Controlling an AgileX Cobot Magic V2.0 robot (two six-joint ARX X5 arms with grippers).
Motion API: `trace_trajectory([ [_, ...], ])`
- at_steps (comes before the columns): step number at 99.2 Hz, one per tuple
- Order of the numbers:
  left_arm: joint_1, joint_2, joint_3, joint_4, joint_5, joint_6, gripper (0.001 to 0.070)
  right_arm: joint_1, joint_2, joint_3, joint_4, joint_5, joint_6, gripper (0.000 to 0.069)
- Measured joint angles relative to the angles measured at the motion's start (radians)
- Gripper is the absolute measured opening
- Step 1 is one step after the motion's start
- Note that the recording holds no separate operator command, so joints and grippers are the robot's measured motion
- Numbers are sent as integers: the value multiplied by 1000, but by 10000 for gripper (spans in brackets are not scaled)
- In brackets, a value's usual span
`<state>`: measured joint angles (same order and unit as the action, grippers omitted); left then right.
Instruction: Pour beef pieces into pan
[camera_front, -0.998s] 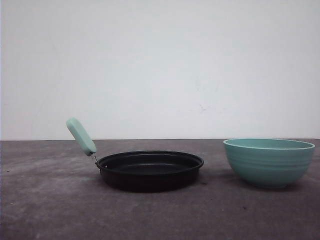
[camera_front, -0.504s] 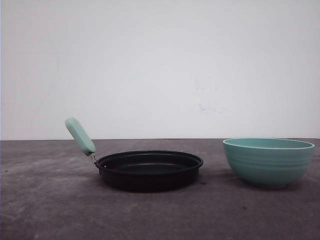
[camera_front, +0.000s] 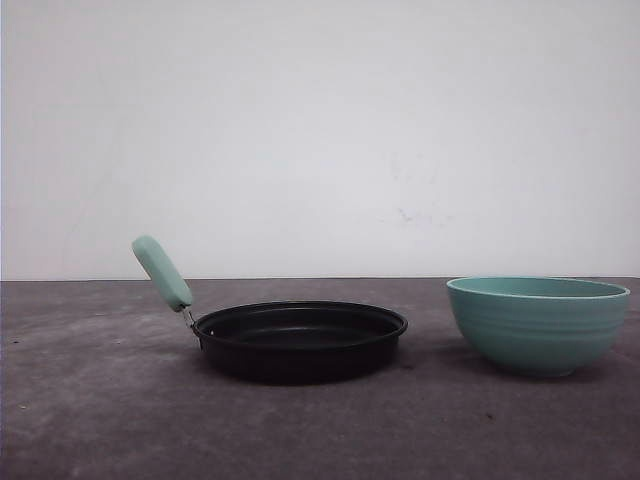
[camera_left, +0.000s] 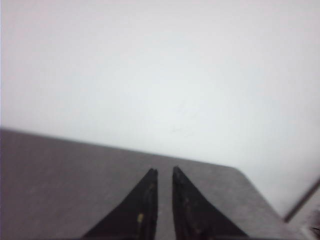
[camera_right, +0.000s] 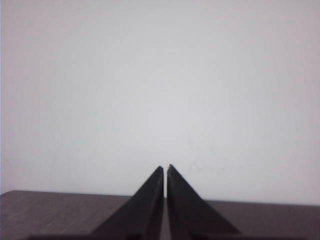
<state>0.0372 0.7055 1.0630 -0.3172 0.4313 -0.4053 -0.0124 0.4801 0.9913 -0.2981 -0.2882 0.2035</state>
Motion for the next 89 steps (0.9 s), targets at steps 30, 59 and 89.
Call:
trace_trajectory([
  [30, 0, 111, 100, -45, 148, -60, 579, 0, 33, 9, -48, 1, -14, 425],
  [59, -75, 166, 70, -183, 99, -24, 692, 0, 121, 9, -255, 3, -3, 685],
  [89, -236, 300, -315, 54, 71, -161, 692, 0, 230, 8, -462, 3, 13, 685],
])
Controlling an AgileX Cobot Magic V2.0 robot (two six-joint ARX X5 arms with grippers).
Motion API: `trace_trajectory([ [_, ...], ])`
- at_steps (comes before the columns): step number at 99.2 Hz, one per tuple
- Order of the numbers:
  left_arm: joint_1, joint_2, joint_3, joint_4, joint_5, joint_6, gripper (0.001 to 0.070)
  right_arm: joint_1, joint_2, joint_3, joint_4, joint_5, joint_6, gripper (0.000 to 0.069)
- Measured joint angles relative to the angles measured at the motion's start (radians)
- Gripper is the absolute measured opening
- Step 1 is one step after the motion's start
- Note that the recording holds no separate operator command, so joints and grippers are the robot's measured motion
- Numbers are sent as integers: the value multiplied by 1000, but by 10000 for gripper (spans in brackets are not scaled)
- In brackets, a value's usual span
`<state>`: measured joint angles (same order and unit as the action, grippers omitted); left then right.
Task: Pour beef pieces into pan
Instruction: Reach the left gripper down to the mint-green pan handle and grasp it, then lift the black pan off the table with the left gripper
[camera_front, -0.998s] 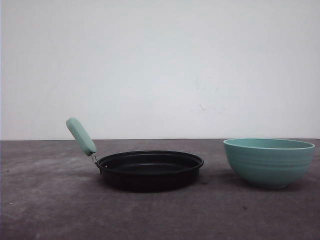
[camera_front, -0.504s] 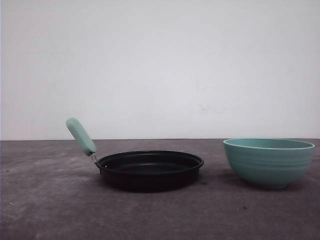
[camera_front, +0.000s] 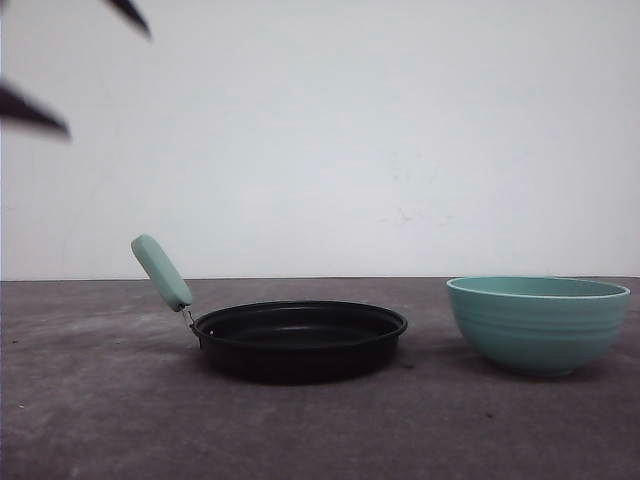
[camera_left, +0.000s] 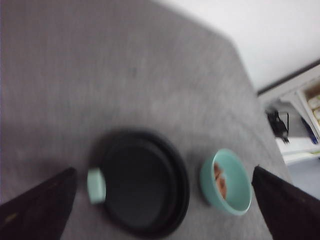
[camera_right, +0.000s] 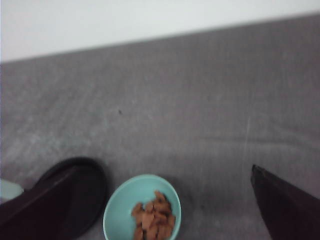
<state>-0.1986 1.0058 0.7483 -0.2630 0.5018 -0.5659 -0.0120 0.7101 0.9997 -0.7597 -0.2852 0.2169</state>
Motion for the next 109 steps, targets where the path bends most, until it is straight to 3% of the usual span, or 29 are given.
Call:
trace_trajectory([
  [18, -32, 83, -127, 132, -48, -135, 692, 0, -6, 0, -10, -1, 0, 685],
  [49, -106, 318, -131, 309, -55, -268, 692, 0, -5, 0, -41, -1, 0, 685],
  [63, -122, 391, -131, 336, -56, -300, 675, 0, -5, 0, -60, 0, 0, 685],
  [71, -126, 419, -131, 340, -64, -306, 582, 0, -5, 0, -80, 0, 0, 685],
  [86, -131, 429, -131, 362, -111, -314, 327, 0, -5, 0, -108, 0, -1, 684],
  [98, -132, 429, -131, 393, -113, -314, 107, 0, -5, 0, -115, 0, -5, 683],
  [109, -132, 429, -131, 402, -119, -311, 55, 0, -5, 0, -115, 1, -9, 683],
])
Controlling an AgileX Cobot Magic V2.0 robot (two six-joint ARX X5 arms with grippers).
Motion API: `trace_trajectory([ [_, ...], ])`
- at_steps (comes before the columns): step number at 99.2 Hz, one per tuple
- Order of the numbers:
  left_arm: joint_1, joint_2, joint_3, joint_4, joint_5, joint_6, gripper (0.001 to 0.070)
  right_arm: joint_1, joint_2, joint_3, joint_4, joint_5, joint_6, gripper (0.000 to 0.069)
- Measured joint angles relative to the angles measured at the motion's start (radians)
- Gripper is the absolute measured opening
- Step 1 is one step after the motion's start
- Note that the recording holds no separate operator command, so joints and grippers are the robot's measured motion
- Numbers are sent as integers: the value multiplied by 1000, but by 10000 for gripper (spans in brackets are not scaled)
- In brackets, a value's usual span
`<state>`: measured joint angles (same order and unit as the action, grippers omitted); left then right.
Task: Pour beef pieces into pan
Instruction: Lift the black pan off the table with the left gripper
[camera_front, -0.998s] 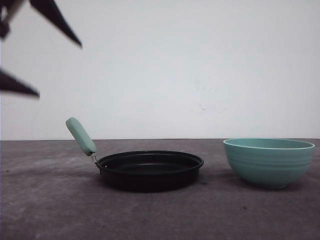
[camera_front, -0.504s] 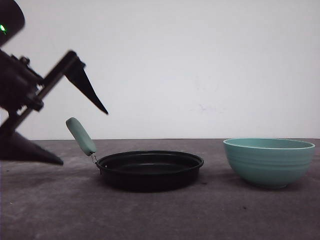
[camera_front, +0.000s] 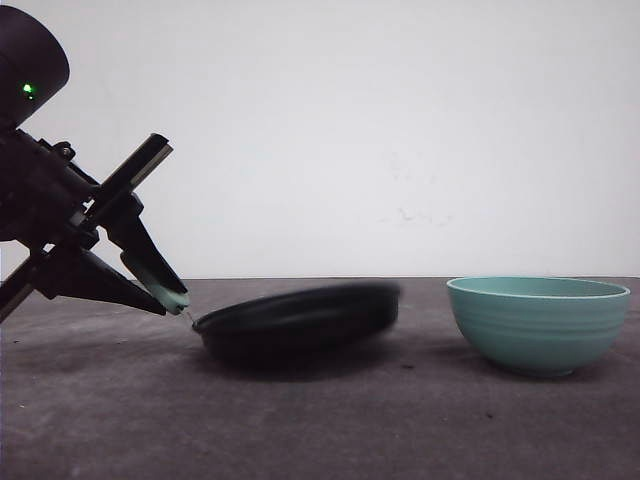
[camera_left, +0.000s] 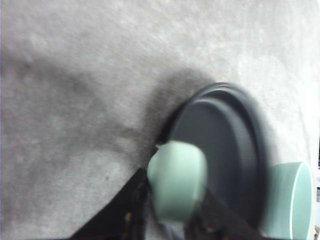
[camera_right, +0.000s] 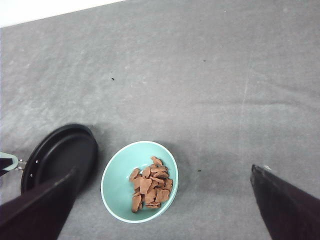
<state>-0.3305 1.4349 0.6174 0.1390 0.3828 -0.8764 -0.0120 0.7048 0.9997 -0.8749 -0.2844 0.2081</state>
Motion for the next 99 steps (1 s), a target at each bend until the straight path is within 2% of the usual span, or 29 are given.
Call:
trace_trajectory([
  [22, -6, -9, 0, 14, 18, 2, 54, 0, 25, 0, 0, 50, -3, 683],
  [35, -24, -88, 0, 12, 34, 16, 54, 0, 87, 0, -1, 50, -3, 676],
  [41, -31, -139, 0, 11, 48, 19, 54, 0, 132, 0, -5, 50, -3, 637],
  [47, -35, -187, 0, -3, 68, 20, 54, 0, 188, 0, -8, 49, -3, 554],
  [54, -37, -233, 0, -57, 80, 23, 54, 0, 264, 0, -8, 42, -3, 453],
  [60, -37, -262, 0, -126, 80, 34, 54, 0, 328, 0, -7, 25, -3, 405],
  [75, -37, -320, 0, -265, 78, 98, 54, 0, 495, 0, 17, -11, -3, 375],
  [84, -37, -351, 0, -287, 78, 118, 54, 0, 579, 0, 34, -17, -3, 373],
  [99, -37, -397, 0, -294, 78, 129, 54, 0, 675, 0, 68, -80, -3, 373],
])
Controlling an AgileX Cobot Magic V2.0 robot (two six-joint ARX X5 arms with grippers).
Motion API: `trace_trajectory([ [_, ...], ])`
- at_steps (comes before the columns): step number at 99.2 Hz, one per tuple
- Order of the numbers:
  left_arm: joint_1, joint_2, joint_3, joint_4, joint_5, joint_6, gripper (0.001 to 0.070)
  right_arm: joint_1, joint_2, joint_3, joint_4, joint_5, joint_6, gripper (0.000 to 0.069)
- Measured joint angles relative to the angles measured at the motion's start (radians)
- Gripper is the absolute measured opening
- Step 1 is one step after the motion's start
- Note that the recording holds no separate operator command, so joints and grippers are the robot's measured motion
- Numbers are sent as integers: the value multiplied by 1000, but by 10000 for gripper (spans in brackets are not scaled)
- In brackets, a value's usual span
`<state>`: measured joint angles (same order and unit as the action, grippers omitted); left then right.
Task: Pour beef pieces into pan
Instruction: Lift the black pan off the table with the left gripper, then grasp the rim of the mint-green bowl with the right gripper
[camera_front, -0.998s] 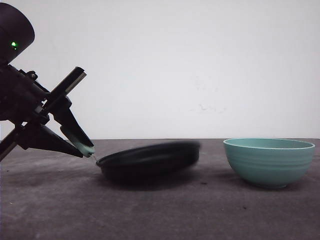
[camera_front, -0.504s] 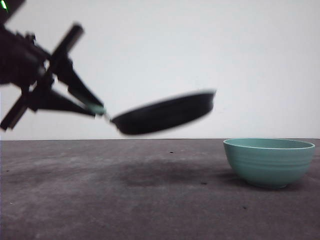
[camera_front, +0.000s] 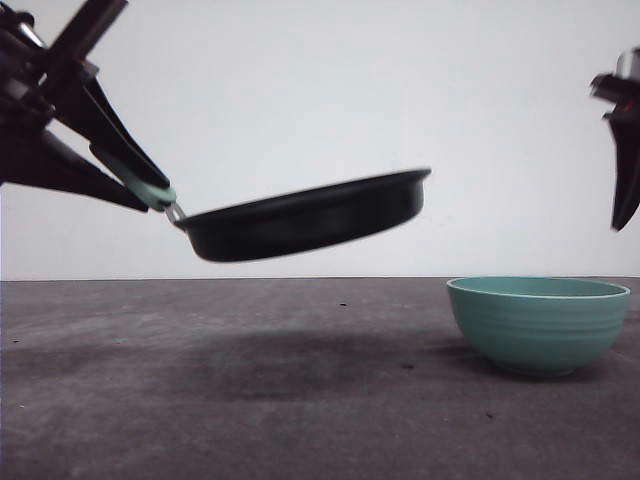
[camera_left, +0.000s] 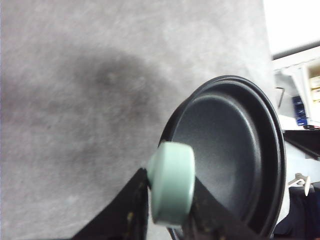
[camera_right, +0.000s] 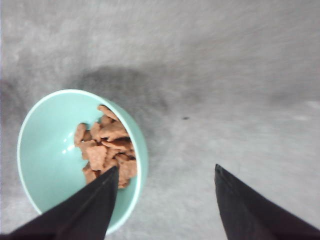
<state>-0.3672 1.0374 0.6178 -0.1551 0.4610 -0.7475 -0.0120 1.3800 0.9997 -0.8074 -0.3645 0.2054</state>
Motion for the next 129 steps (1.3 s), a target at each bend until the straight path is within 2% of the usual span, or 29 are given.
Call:
trace_trajectory([
  [28, 0, -18, 0, -50, 0, 4, 54, 52, 110, 0, 18, -6, 0, 349],
  [55, 0, -18, 0, -72, 0, 23, 54, 116, 154, 0, 103, 0, 12, 339],
  [66, 0, -18, 0, -81, 0, 23, 54, 122, 162, 0, 132, 6, 19, 281],
  [83, 0, -18, 0, -81, 0, 23, 54, 121, 163, 0, 156, 74, 20, 218],
  [91, 0, -18, 0, -81, -2, 23, 54, 117, 172, 0, 156, 98, 20, 212],
  [129, 0, -18, 0, -81, -24, 29, 54, 117, 194, -1, 154, 98, 20, 211],
])
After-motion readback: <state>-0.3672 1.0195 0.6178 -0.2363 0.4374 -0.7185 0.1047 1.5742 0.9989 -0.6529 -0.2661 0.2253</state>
